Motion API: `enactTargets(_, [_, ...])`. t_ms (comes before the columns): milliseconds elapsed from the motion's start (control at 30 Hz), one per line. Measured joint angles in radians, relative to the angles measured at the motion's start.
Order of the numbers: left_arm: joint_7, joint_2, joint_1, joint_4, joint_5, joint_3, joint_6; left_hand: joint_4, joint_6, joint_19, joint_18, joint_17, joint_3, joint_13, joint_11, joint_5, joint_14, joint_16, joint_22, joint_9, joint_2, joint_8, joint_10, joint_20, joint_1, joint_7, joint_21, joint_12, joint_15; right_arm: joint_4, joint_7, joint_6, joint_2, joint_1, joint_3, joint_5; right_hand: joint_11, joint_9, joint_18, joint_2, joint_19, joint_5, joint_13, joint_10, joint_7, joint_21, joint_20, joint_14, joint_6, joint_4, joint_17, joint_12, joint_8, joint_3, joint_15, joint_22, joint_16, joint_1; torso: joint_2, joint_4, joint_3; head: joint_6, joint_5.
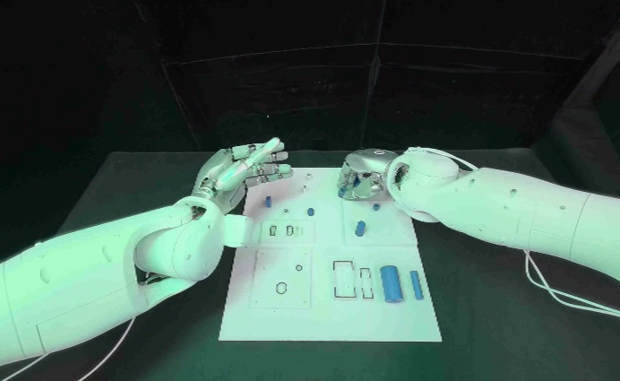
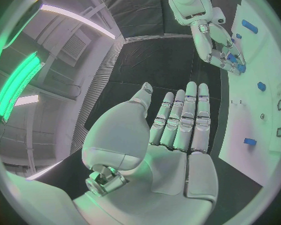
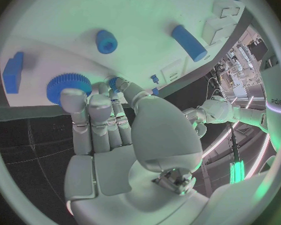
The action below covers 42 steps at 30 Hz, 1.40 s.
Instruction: Assemble the parts on the task board
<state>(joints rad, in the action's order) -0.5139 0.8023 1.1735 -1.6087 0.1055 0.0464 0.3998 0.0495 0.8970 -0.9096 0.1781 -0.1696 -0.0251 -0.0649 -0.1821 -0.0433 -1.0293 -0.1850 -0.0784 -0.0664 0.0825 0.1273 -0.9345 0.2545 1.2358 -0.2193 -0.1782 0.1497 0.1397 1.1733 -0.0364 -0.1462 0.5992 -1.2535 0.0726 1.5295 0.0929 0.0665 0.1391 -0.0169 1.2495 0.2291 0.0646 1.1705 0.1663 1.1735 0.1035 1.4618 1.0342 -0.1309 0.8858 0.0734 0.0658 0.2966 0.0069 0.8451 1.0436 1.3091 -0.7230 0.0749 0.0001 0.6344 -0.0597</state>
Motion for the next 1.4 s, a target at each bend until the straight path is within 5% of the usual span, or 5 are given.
enactTargets(400, [0.003, 0.0, 0.0, 0.002, 0.0, 0.0, -0.002, -0.003, 0.0, -0.007, 0.0, -0.001, 0.003, 0.0, 0.0, 0.0, 0.0, 0.004, 0.001, 0.0, 0.0, -0.004, 0.0, 0.0, 0.0, 0.0, 0.0, -0.004, 0.0, 0.018, -0.002, -0.033, 0.01, 0.002, 0.001, -0.005, -0.011, 0.004, 0.0, -0.009, 0.032, -0.002, 0.004, 0.039, -0.013, 0.067, -0.004, 0.004, 0.034, 0.031, 0.088, 0.0, 0.007, 0.035, -0.004, 0.091, 0.089, -0.009, -0.002, -0.0021, 0.002, 0.002, -0.001])
enactTargets(533, [0.004, 0.002, 0.0, 0.004, 0.0, 0.0, -0.002, -0.003, 0.0, -0.007, 0.0, -0.002, 0.003, 0.0, 0.0, 0.0, 0.0, 0.004, 0.001, 0.0, 0.0, -0.003, 0.0, 0.0, 0.0, 0.0, 0.0, -0.004, 0.0, 0.041, -0.006, -0.067, 0.019, 0.002, 0.001, -0.019, -0.016, 0.004, -0.016, -0.015, 0.045, 0.011, 0.004, 0.044, -0.014, 0.093, -0.005, 0.007, 0.043, 0.047, 0.119, 0.0, 0.006, 0.045, -0.007, 0.127, 0.12, -0.015, -0.002, -0.0026, 0.002, 0.0, -0.002])
enactTargets(667, [0.005, 0.002, 0.001, 0.005, 0.001, 0.0, -0.003, -0.003, 0.0, -0.007, 0.0, -0.002, 0.003, 0.0, 0.0, 0.0, 0.0, 0.004, 0.002, 0.0, 0.0, -0.003, 0.0, 0.0, 0.0, 0.0, 0.004, -0.004, 0.0, 0.052, -0.02, -0.098, 0.016, 0.003, -0.022, -0.039, -0.016, 0.004, -0.016, -0.015, 0.052, 0.011, 0.004, 0.045, -0.018, 0.104, -0.005, 0.003, 0.047, 0.055, 0.135, 0.0, 0.005, 0.053, -0.011, 0.145, 0.134, -0.015, -0.002, -0.0025, 0.0016, -0.002, -0.004])
enactTargets(800, [0.006, 0.004, 0.001, 0.005, 0.003, 0.0, -0.003, -0.006, 0.0, -0.007, 0.0, -0.002, 0.006, 0.0, 0.0, 0.0, 0.0, 0.004, 0.002, 0.0, 0.005, -0.003, 0.0, 0.0, 0.005, 0.0, 0.004, -0.004, 0.0, 0.049, -0.039, -0.125, 0.006, 0.001, -0.03, -0.054, -0.016, 0.004, -0.016, -0.019, 0.052, 0.011, 0.004, 0.052, -0.018, 0.107, -0.005, 0.003, 0.047, 0.061, 0.14, 0.0, 0.005, 0.054, -0.011, 0.15, 0.14, -0.019, -0.003, 0.0, 0.0015, -0.004, -0.005])
enactTargets(1400, [0.008, -0.001, 0.002, 0.015, 0.008, 0.0, -0.002, -0.006, 0.0, -0.007, 0.0, -0.003, 0.005, 0.0, 0.0, 0.0, 0.0, 0.008, 0.003, 0.0, 0.005, -0.007, 0.0, 0.0, 0.005, 0.0, 0.004, -0.004, 0.0, -0.072, -0.101, -0.18, -0.115, 0.0, -0.037, -0.081, -0.016, 0.004, -0.015, -0.015, 0.052, 0.015, 0.004, 0.051, -0.018, 0.112, -0.005, 0.003, 0.046, 0.068, 0.147, 0.0, 0.008, 0.061, -0.011, 0.157, 0.147, -0.023, -0.005, 0.0044, 0.0013, -0.007, 0.009])
